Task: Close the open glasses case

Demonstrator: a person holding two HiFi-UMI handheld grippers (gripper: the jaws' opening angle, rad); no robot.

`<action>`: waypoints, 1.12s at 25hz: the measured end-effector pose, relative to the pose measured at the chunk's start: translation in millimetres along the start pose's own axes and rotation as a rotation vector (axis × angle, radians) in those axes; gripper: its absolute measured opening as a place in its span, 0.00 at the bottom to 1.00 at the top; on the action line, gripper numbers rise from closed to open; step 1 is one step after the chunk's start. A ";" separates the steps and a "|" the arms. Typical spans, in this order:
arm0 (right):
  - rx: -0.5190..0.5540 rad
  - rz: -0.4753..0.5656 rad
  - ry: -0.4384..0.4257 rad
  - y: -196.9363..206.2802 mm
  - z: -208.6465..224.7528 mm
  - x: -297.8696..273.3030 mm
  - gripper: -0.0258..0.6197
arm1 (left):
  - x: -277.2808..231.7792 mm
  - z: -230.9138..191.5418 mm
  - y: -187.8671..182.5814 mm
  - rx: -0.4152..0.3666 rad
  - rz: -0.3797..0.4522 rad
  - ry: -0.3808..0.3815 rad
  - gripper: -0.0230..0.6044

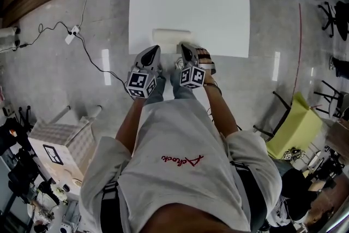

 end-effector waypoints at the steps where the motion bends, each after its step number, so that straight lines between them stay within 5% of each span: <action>1: -0.029 0.012 0.002 -1.9 2.0 1.3 0.08 | 0.1 0.9 0.3 -0.002 -0.001 0.002 0.05; 5: -0.223 0.075 0.013 -7.2 13.6 5.9 0.08 | -2.4 3.6 0.6 -0.003 0.000 0.007 0.05; 16: -1.037 0.280 -0.022 -19.7 37.2 15.1 0.08 | -3.9 1.0 -9.6 -0.017 0.018 0.020 0.05; 28: -1.037 0.384 0.072 -59.5 52.0 30.8 0.07 | 4.8 -8.7 -30.4 -0.058 0.051 0.070 0.05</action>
Point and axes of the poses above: the fingertips, and each gripper's own axes: x backward along the fingers, z to its right, y out of its underside, the point moved 4 cm from there along x, backward along the fingers, and after that the axes turned 3 degrees about x, right-handed, at the moved point
